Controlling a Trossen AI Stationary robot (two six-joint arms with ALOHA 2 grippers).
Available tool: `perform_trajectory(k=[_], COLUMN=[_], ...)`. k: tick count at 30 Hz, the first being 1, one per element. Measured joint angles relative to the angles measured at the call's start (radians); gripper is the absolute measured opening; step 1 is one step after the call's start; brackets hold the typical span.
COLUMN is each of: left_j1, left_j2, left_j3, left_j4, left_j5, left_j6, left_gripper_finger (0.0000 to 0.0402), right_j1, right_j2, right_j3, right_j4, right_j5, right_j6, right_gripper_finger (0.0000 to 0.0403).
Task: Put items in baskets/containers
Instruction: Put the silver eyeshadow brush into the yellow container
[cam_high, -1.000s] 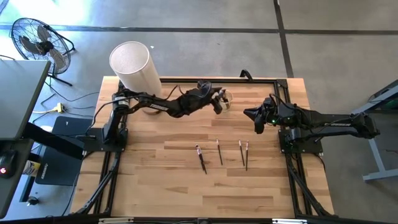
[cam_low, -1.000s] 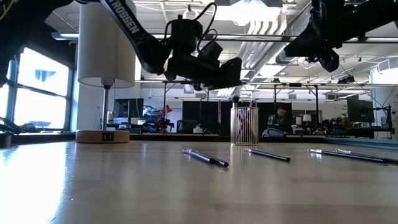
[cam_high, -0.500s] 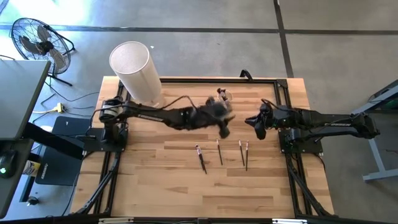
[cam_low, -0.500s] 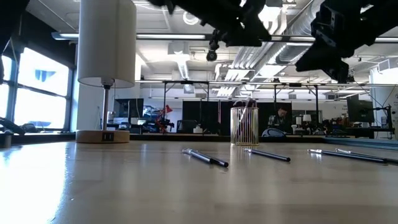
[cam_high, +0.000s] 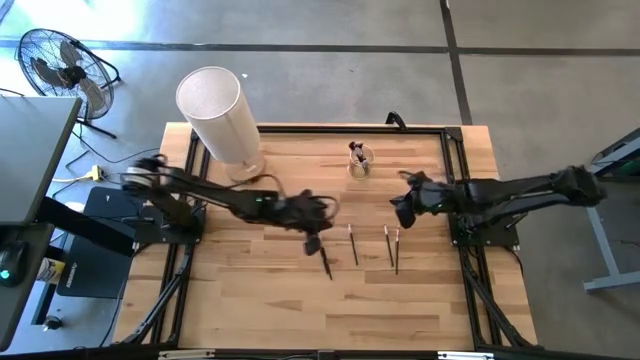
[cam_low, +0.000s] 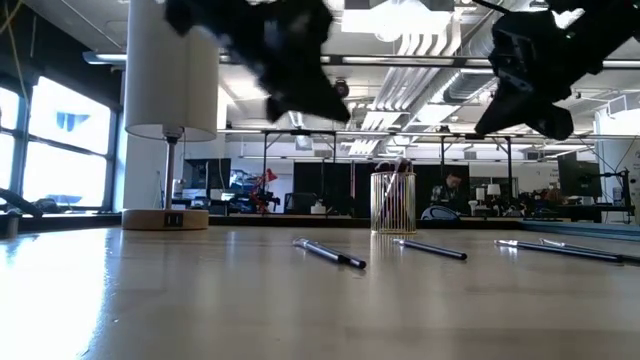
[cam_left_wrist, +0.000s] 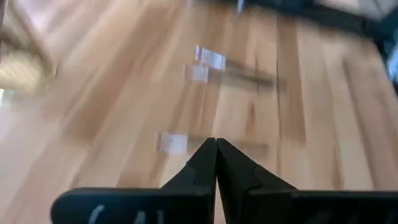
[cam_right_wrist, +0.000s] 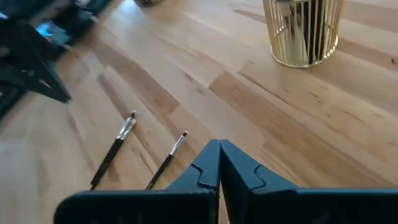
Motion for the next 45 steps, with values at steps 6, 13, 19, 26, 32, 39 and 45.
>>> perform_trajectory(k=[6, 13, 19, 26, 32, 39, 45], left_j1=[0.003, 0.003, 0.003, 0.003, 0.003, 0.003, 0.003], left_j2=[-0.239, -0.399, -0.426, -0.426, -0.425, -0.425, -0.425], left_j3=[-0.250, -0.360, -0.371, -0.371, -0.370, -0.370, -0.370], left_j4=[0.062, 0.029, -0.078, -0.134, -0.140, -0.171, -0.192], left_j5=[0.005, 0.002, -0.006, 0.005, 0.007, 0.014, 0.014], left_j6=[0.020, 0.089, 0.132, 0.135, 0.141, 0.143, 0.141], left_gripper_finger=[0.0001, 0.0001, 0.0001, 0.0001, 0.0001, 0.0001, 0.0001], right_j1=[0.095, 0.112, 0.091, 0.050, 0.025, -0.002, -0.009], right_j2=[0.287, 0.605, 0.752, 0.801, 0.801, 0.798, 0.791], right_j3=[0.261, 0.507, 0.517, 0.455, 0.381, 0.265, 0.215], right_j4=[-0.351, -0.741, -0.726, -0.633, -0.541, -0.383, -0.298], right_j5=[0.115, 0.043, -0.103, -0.192, -0.196, -0.194, -0.242], right_j6=[0.201, 0.617, 0.716, 0.716, 0.716, 0.719, 0.717], right_gripper_finger=[0.0001, 0.0005, 0.0037, 0.0083, 0.0088, 0.0072, 0.0015])
